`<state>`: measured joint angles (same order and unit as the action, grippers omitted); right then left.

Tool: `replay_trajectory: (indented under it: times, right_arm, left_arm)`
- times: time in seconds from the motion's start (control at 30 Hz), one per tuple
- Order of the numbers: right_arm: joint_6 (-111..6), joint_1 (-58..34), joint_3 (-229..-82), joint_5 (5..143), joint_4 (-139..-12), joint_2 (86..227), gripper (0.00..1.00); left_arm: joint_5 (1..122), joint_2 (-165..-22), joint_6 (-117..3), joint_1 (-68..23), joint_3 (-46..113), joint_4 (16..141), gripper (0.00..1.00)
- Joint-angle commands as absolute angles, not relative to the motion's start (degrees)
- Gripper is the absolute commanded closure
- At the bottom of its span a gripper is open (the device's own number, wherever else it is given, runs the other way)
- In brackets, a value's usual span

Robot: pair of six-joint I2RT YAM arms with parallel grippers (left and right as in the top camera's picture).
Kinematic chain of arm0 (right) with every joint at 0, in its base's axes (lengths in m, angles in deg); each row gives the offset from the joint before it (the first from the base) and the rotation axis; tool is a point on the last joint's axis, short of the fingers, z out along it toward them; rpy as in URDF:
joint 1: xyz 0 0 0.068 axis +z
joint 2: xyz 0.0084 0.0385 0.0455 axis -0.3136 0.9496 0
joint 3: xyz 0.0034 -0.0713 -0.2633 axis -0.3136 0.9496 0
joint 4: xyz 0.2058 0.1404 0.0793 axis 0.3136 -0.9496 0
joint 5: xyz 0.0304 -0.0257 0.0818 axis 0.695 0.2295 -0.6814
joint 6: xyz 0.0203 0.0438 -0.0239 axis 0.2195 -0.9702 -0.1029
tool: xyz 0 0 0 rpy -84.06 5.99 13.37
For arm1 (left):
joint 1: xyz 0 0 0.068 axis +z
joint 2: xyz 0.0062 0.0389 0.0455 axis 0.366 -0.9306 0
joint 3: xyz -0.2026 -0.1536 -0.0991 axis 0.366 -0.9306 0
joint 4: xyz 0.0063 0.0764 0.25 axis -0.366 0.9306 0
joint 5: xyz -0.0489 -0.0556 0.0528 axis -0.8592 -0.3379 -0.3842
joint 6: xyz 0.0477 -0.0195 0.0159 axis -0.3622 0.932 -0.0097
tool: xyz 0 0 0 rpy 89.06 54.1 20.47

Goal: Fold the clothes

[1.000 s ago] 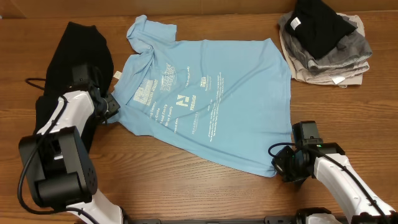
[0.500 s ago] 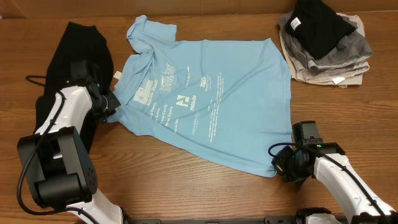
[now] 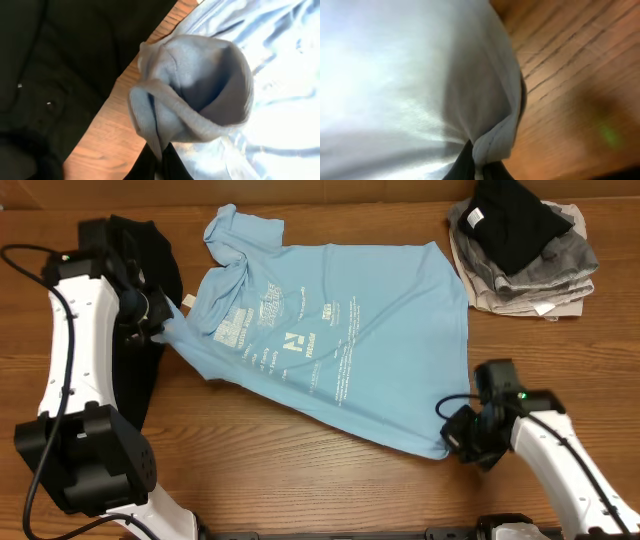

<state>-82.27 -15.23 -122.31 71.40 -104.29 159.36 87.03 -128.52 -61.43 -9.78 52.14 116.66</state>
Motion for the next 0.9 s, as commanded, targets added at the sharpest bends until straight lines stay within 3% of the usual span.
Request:
replay_trajectory:
  times: [0.0,0.5,0.87]
  right_arm:
    - [-80.37,-15.03,-128.73,71.40,-108.73,156.94,0.96]
    - [-77.55,-16.71,-137.37,70.50,-125.51,140.54,0.96]
    - [-68.15,-19.64,-140.99,70.28,-121.65,151.04,0.96]
  left_arm:
    - [88.67,-126.79,-64.12,-9.46,55.55,118.76,0.96]
    - [100.97,-117.65,-61.50,-9.33,55.79,129.73,0.96]
    - [98.35,-116.80,-61.50,-9.87,51.18,128.88,0.96]
